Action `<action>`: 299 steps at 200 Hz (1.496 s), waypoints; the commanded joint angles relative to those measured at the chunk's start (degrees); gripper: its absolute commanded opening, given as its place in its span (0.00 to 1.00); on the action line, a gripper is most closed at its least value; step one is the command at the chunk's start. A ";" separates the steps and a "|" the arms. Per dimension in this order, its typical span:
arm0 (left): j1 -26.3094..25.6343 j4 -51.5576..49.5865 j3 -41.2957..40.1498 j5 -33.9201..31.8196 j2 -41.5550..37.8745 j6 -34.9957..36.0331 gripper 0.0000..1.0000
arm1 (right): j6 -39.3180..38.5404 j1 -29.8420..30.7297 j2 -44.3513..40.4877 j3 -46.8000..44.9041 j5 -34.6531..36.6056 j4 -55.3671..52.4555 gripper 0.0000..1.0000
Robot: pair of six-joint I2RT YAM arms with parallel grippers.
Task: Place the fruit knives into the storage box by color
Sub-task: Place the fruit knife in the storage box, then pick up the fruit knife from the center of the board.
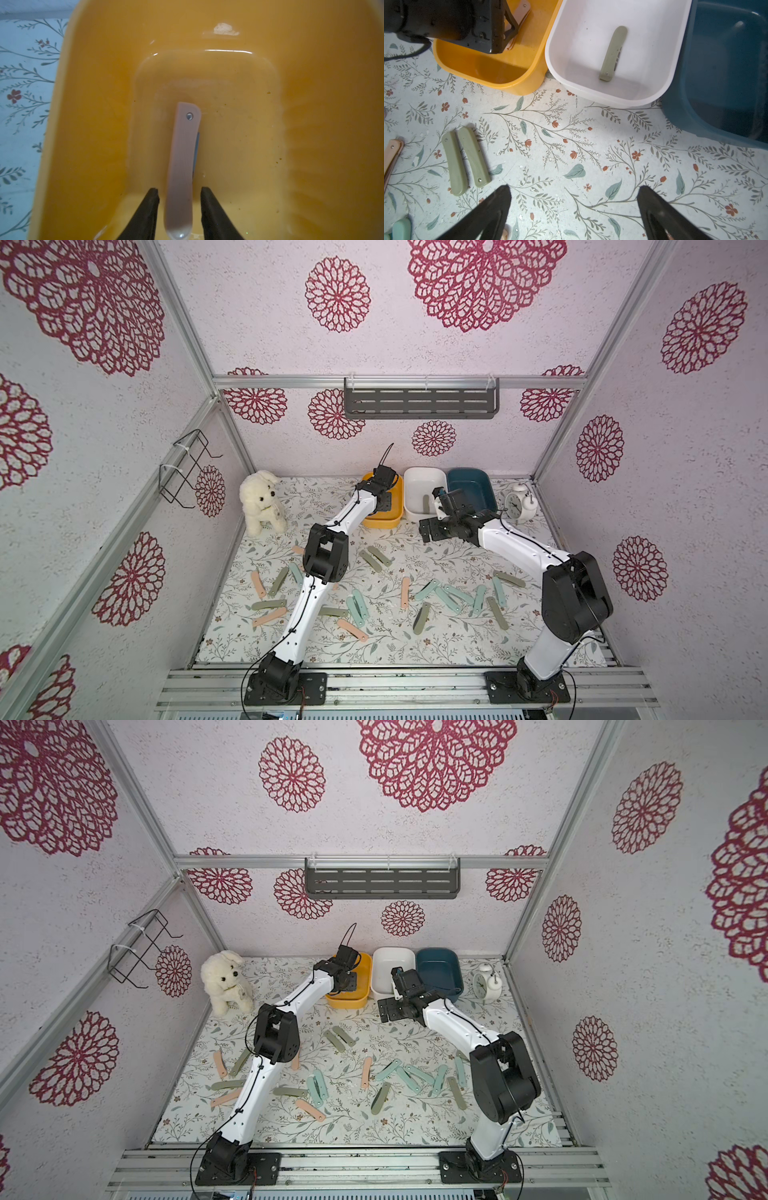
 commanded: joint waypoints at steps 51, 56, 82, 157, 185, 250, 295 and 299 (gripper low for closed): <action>-0.25 -3.34 -6.56 5.98 -15.23 -6.16 0.77 | -1.40 2.04 -7.19 -7.52 -0.64 8.96 0.99; -0.46 -3.10 -8.88 6.46 -17.04 -6.72 0.78 | -1.67 2.32 -8.57 -9.08 -0.76 10.43 0.99; -0.99 -2.99 -20.41 8.56 -27.15 -9.11 0.86 | -2.58 3.29 -14.16 -14.74 -1.02 14.46 0.99; -0.98 -12.90 -55.65 14.52 -54.49 -12.20 0.89 | 0.98 11.10 -19.20 -25.27 1.95 14.64 0.99; 0.01 -12.74 -68.42 14.47 -62.09 -13.33 0.91 | 2.89 14.67 -16.65 -25.52 1.74 16.35 0.99; 5.95 -5.77 -82.55 17.50 -61.16 -12.35 0.87 | 3.53 18.11 -11.71 -21.00 1.86 16.43 0.99; 7.13 -2.29 -81.29 16.53 -54.38 -12.69 0.72 | 4.19 18.29 -11.97 -21.68 1.88 16.32 0.99; 7.17 -2.16 -81.12 16.25 -53.86 -12.66 0.70 | 4.21 18.29 -11.97 -21.67 2.02 16.25 0.99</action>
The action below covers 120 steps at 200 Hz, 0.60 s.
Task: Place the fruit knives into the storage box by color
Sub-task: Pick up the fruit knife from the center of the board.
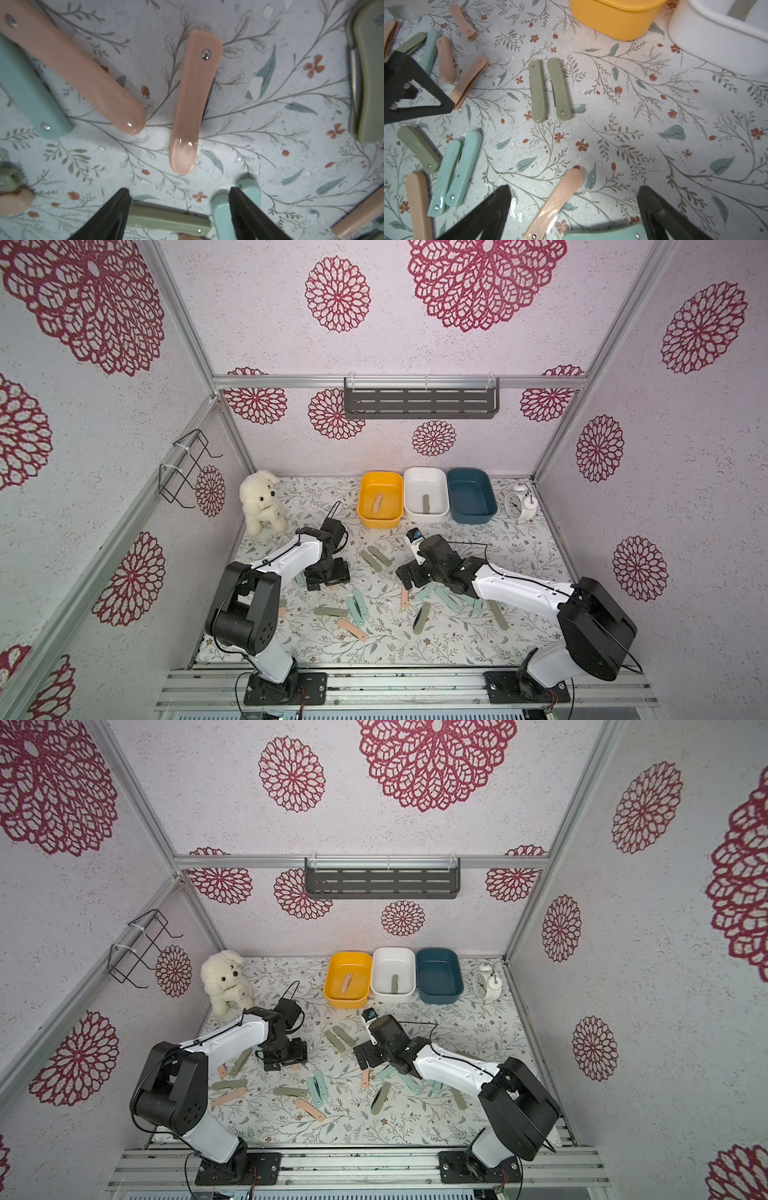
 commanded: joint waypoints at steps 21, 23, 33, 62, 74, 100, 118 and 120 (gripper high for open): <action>0.46 3.65 2.00 -2.75 5.26 -0.20 0.58 | 0.97 0.26 -0.48 1.31 1.48 0.40 0.99; 0.47 3.65 2.08 -3.02 5.43 -0.22 0.57 | 1.02 0.26 -0.48 1.32 1.48 0.39 0.99; 0.64 3.61 2.35 -3.69 6.35 -0.24 0.54 | 0.96 0.22 -0.20 1.47 1.41 0.42 0.99; 0.82 3.69 2.92 -4.25 8.02 -0.38 0.47 | 0.69 0.26 0.24 2.06 1.65 0.04 0.99; 0.80 3.54 2.97 -5.07 8.11 -0.38 0.46 | 0.43 0.25 0.14 2.20 1.92 -0.08 0.99; 1.06 3.65 3.42 -5.41 8.45 -0.31 0.44 | 0.25 0.26 0.05 2.44 2.03 -0.10 0.99; 1.15 3.55 3.88 -5.39 8.93 -0.31 0.38 | 0.25 0.26 -0.03 2.55 2.14 -0.19 0.99; 1.19 3.56 3.89 -5.33 8.98 -0.31 0.38 | 0.20 0.22 -0.03 2.55 2.19 -0.24 0.99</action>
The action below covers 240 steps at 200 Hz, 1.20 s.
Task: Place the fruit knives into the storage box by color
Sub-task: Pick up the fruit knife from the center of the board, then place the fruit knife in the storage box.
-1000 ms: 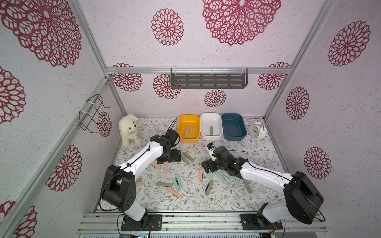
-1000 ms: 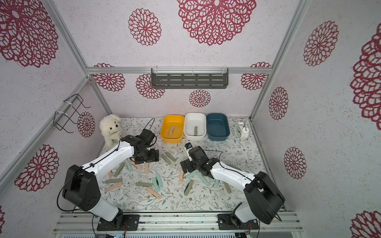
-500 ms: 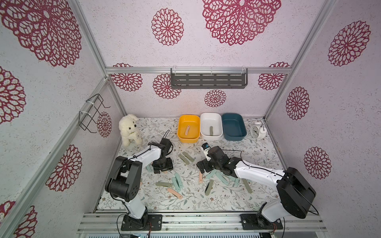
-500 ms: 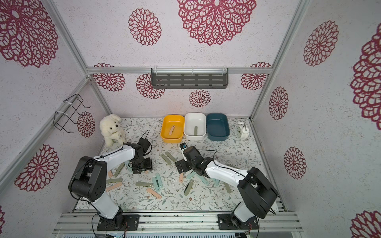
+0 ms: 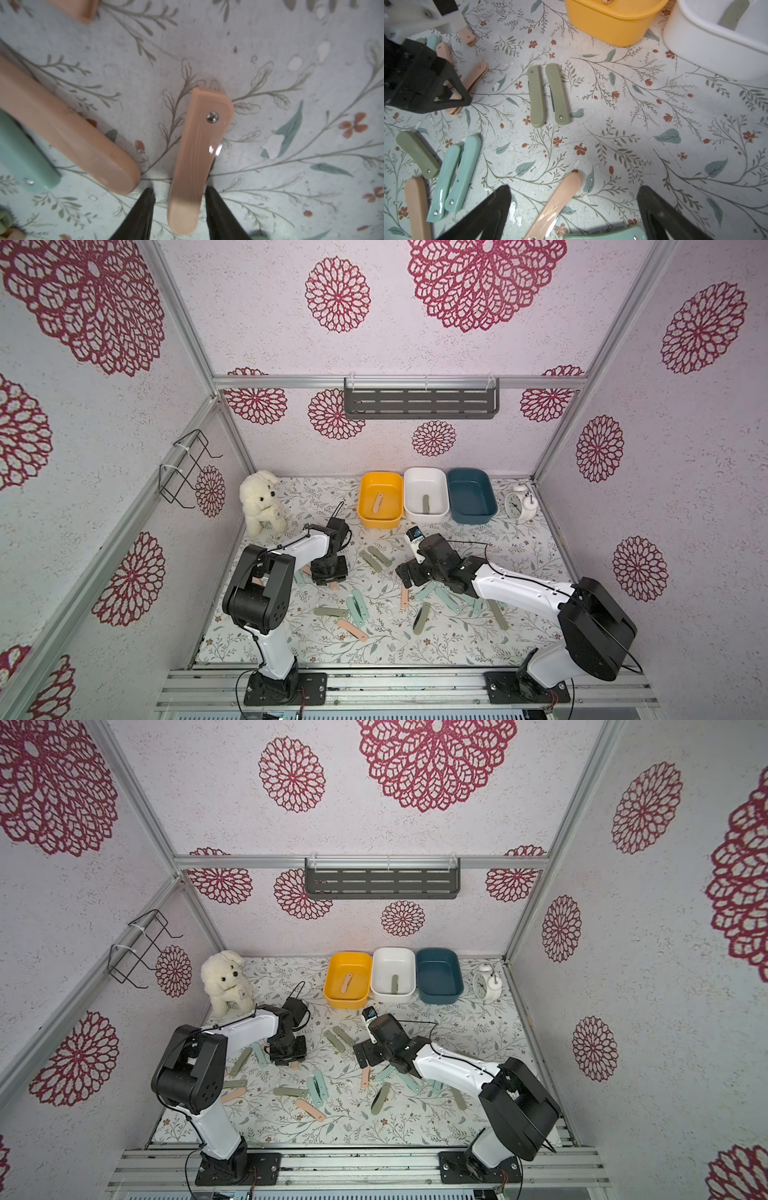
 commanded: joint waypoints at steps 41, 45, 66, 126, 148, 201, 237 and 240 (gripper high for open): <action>0.54 0.95 0.24 -0.70 0.34 -0.30 0.26 | 0.09 0.26 -0.60 2.14 2.21 -0.48 0.99; 0.59 0.95 0.22 -0.52 0.17 -0.23 0.24 | 0.01 0.22 -0.59 2.28 2.31 -0.51 0.99; 0.44 0.34 0.30 -0.60 -1.64 -0.17 0.20 | -0.03 0.17 0.13 3.48 2.67 -0.94 0.99; -1.04 -3.78 4.36 -0.94 -8.12 0.51 0.15 | -0.58 0.03 2.84 7.35 3.88 -0.83 0.99; -2.79 -5.30 9.01 -0.72 -8.40 1.52 0.15 | -1.01 -0.59 3.85 8.99 3.91 -0.72 0.99; -5.62 -10.55 26.10 -2.73 0.72 6.59 0.13 | -2.59 -4.55 3.77 10.33 2.67 0.03 0.99; -5.97 -13.05 42.35 -3.68 11.44 9.60 0.13 | -3.04 -7.39 2.57 9.40 1.67 0.31 0.99; -5.98 -13.22 43.79 -3.94 12.41 9.95 0.13 | -3.05 -7.57 2.51 9.30 1.65 0.38 0.99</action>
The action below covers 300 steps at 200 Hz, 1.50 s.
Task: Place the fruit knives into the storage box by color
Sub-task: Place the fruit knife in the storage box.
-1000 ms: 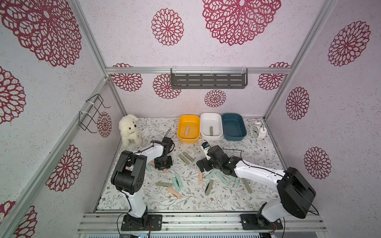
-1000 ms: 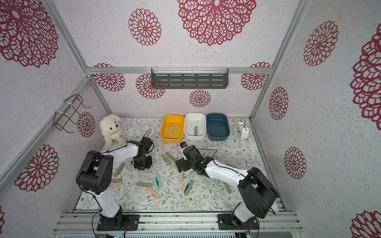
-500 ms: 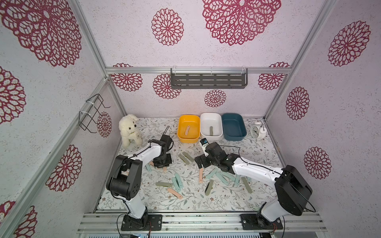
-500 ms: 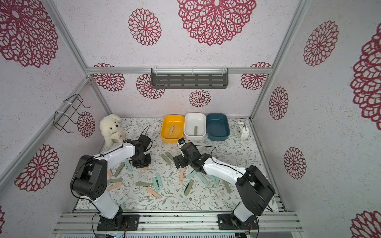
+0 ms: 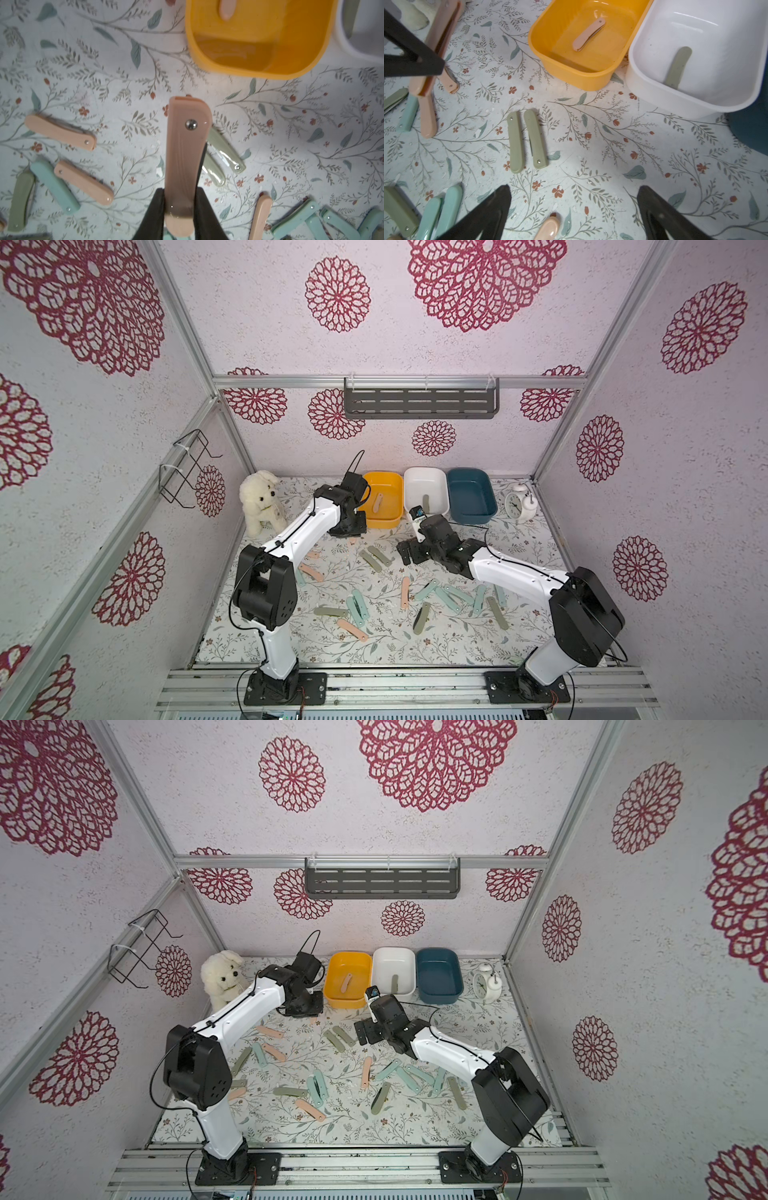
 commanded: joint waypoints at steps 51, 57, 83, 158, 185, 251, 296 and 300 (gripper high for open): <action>-0.55 -5.78 34.23 -0.94 22.79 5.91 0.09 | -1.10 -4.00 -2.95 -0.63 -3.06 0.17 0.99; -0.53 -5.06 35.56 -1.11 23.62 6.17 0.09 | -1.11 -4.10 -3.23 -0.77 -3.32 0.04 0.99; -0.53 -0.37 37.35 -3.31 26.61 7.27 0.10 | -1.00 -4.89 -4.03 -1.24 -4.03 -0.18 0.99; -0.53 8.71 40.75 -4.16 35.40 9.63 0.10 | -0.54 -6.06 -3.45 -3.66 -6.08 1.22 0.99; -0.55 10.24 41.59 -3.78 36.96 8.97 0.12 | 0.03 -6.22 -2.58 -4.06 -6.60 2.13 0.99; -0.36 11.82 43.51 -4.44 40.42 8.68 0.15 | -0.14 -6.83 -2.56 -4.30 -7.22 2.62 0.99; -0.44 12.38 45.29 -5.04 42.56 9.29 0.20 | 0.07 -7.08 -2.31 -4.49 -7.41 2.95 0.99; -0.43 12.46 45.39 -5.05 42.71 9.30 0.20 | 0.14 -7.11 -2.30 -4.50 -7.40 2.97 0.99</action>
